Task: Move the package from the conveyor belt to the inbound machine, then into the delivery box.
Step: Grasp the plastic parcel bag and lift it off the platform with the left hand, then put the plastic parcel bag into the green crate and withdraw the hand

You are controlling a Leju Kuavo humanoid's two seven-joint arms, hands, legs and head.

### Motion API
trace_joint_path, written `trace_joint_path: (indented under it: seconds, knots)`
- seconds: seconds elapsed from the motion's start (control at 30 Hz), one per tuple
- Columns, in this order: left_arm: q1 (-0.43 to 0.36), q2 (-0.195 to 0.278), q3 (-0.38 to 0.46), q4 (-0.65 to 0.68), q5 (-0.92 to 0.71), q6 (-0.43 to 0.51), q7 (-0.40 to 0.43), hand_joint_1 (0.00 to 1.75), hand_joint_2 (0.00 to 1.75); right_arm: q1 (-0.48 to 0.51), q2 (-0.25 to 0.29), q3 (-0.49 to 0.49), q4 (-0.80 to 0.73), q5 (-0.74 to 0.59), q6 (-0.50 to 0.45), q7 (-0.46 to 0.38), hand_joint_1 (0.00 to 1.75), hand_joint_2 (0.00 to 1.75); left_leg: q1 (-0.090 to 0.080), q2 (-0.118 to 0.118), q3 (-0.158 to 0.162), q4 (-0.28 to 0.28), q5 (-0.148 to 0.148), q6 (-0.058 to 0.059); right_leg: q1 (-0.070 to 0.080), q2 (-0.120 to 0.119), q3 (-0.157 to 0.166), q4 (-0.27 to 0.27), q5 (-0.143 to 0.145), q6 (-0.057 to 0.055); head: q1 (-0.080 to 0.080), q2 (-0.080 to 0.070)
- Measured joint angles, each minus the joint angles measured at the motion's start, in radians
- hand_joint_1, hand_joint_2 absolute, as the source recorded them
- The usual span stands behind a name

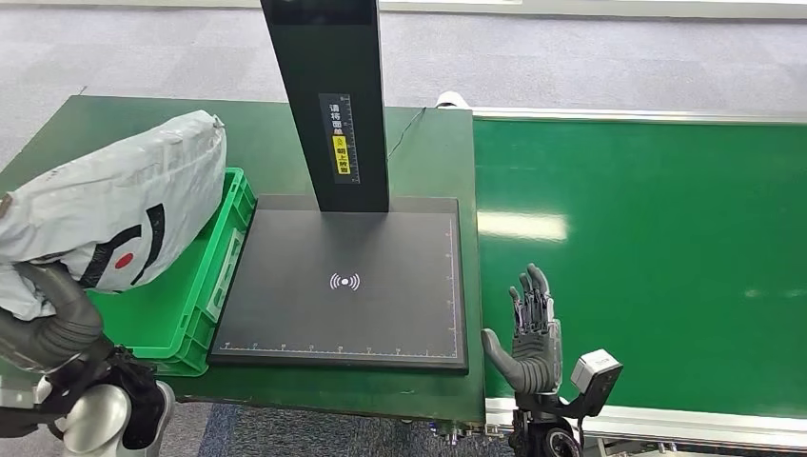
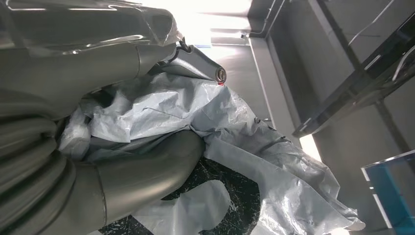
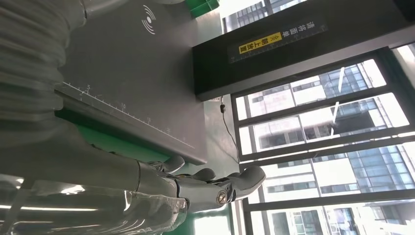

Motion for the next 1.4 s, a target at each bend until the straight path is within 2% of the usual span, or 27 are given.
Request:
trace_joint_path:
  seconds: [0.17,0.43,0.77,0.9,1.07,1.17,1.3,1.4]
  knots:
    - [-0.037,0.022,0.057,0.029,0.035,-0.049,0.000,1.75,1.75,0.003,0.000,-0.001,0.000,0.000,0.000,-0.003,0.00,1.75,0.000,0.001,0.000,0.000,0.000,0.000,0.000,0.000,0.000,0.000,0.000,0.000,0.000,0.000]
    - [-0.030,0.038,0.172,0.124,0.060,-0.139,0.003,1.75,1.75,0.009,0.000,-0.002,-0.001,0.000,0.002,-0.003,0.00,1.75,0.000,0.001,0.000,0.000,0.000,0.000,0.000,0.001,0.000,0.000,0.000,0.000,0.000,0.000]
    - [-0.068,0.024,0.242,0.334,-0.049,-0.230,0.087,1.74,1.75,0.011,0.004,-0.001,-0.003,0.005,0.011,0.007,0.00,1.75,0.000,0.001,0.000,0.000,0.000,0.000,0.000,0.001,0.000,0.000,0.000,0.000,0.000,0.000]
    - [-0.099,0.009,0.245,0.406,-0.140,-0.246,0.122,0.00,1.75,0.009,0.007,-0.001,-0.003,0.011,0.011,0.008,0.00,1.75,0.000,0.000,0.000,0.000,0.000,0.000,0.000,0.000,-0.001,0.000,0.000,0.000,0.000,0.000]
    - [-0.195,-0.009,0.234,0.501,-0.201,-0.243,0.147,0.00,1.75,0.001,0.010,0.002,-0.003,0.017,0.007,0.008,0.00,1.75,0.000,0.000,0.000,0.000,0.000,0.000,0.000,0.000,0.000,0.000,0.000,0.000,0.000,0.000]
    - [-0.216,-0.018,0.225,0.513,-0.196,-0.230,0.136,0.00,1.75,0.000,0.011,0.004,-0.002,0.018,0.004,0.008,0.00,1.75,0.000,0.001,0.000,0.000,0.000,0.000,0.000,0.001,0.000,0.000,0.000,0.000,0.000,0.000]
    - [-0.189,-0.031,0.220,0.465,-0.159,-0.178,0.094,0.00,1.75,0.000,0.011,0.004,-0.002,0.017,-0.002,0.008,0.00,1.75,0.000,0.001,0.000,0.000,0.000,0.000,0.000,0.001,0.000,0.000,0.000,0.000,0.000,0.000]
    - [-0.114,-0.044,0.215,0.369,-0.113,-0.129,0.041,0.00,1.75,0.001,0.011,0.003,-0.002,0.014,-0.006,0.008,0.00,1.75,0.000,0.002,-0.001,0.000,-0.001,0.000,0.000,0.002,-0.001,0.000,0.000,0.000,0.000,0.000]
